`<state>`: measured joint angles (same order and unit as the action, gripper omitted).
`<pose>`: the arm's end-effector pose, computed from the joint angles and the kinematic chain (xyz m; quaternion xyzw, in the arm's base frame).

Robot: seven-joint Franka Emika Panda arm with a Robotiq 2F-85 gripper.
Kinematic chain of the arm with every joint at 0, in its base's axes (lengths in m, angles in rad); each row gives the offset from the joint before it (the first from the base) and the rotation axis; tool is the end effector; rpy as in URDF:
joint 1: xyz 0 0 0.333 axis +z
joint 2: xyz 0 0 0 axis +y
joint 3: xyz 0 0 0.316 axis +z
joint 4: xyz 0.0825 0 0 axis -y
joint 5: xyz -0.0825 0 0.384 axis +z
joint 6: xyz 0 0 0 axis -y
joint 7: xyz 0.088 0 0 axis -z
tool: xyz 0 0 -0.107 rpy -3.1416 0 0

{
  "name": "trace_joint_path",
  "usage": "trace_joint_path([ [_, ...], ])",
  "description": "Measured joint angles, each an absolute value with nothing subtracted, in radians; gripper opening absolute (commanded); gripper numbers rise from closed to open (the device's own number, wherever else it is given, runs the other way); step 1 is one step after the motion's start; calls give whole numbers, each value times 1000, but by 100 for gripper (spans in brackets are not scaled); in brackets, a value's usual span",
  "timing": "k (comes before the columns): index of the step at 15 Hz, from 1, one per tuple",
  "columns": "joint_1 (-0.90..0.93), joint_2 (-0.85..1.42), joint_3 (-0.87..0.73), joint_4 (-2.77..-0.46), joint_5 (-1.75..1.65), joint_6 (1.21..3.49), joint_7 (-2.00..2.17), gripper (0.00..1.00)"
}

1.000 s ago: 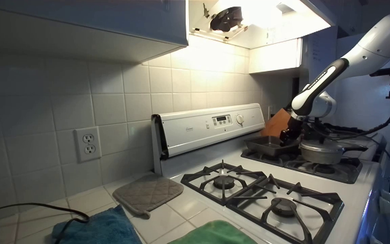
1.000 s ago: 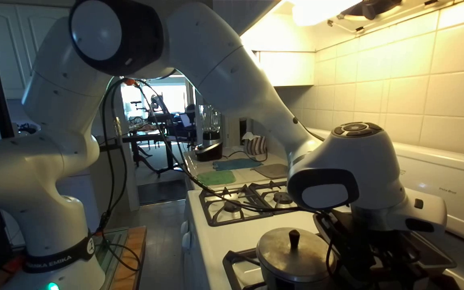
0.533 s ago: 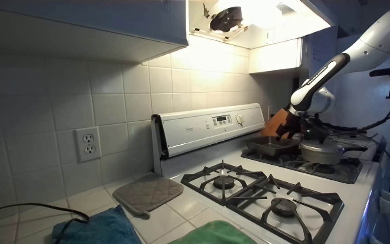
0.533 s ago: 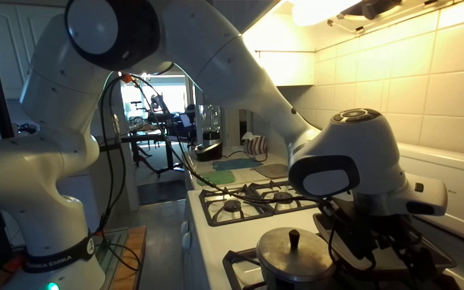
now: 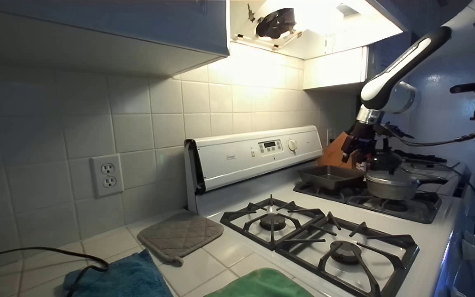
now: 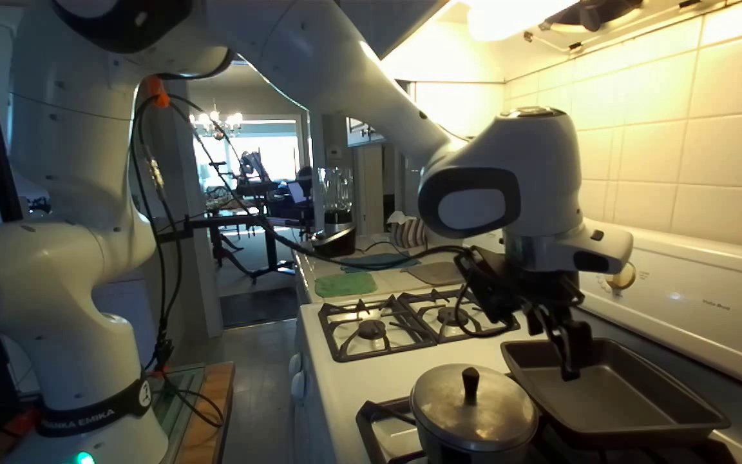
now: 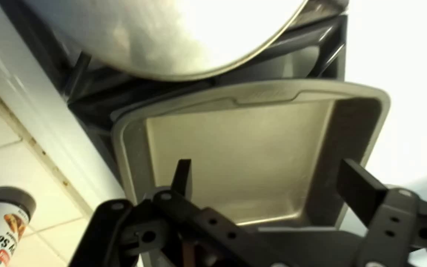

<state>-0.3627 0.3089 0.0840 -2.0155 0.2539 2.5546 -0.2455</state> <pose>0.5954 -0.1763 0.3225 -0.9822 0.1163 -0.1339 0.0616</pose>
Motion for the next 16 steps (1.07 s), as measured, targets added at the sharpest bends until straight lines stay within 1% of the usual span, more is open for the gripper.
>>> trace_joint_path([
  [3,-317,179,56,-2128,264,2457,-245,100],
  [5,-276,100,22,-2205,245,2442,-244,100],
  [11,-208,-65,-53,-2381,20,2461,-185,100],
  [16,-205,-113,-76,-2461,-112,2549,-144,100],
])
